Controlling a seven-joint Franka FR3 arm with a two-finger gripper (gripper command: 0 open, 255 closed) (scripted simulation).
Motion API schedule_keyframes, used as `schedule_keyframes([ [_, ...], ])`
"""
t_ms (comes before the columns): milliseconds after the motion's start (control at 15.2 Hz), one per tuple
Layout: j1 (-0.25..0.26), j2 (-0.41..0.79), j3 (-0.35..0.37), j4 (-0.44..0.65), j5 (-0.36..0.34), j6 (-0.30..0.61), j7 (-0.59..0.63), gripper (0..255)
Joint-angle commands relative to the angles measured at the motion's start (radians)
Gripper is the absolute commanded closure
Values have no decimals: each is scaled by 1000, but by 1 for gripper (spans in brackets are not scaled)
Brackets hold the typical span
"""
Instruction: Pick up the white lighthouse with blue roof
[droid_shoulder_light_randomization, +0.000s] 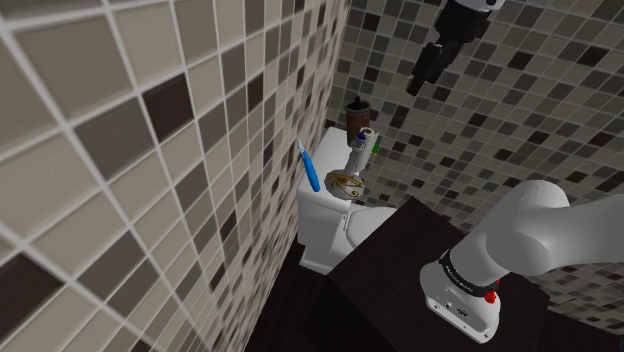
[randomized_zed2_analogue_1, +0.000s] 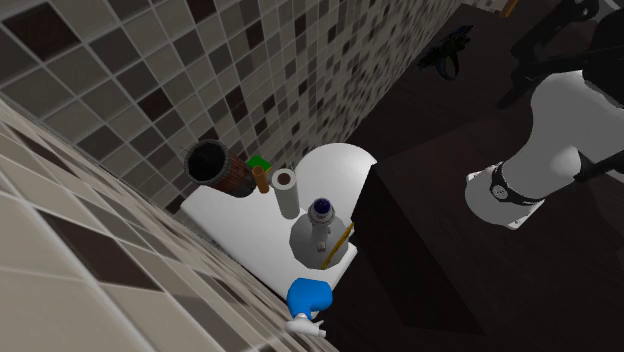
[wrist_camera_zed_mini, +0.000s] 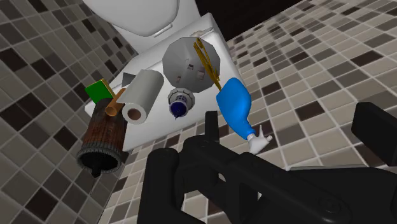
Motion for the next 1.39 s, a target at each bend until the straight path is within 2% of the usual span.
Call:
schedule_keyframes([
  [0, 0, 0, 0, 0, 0, 0, 0, 0],
  [330, -17, -35, -65, -190, -5, 223, -35, 0],
  [660, -34, -14, -135, -343, -7, 462, -78, 0],
  [1056, -34, 102, -237, -469, 12, 780, -151, 0],
  [1320, 8, 238, -330, -510, 64, 1004, -232, 0],
])
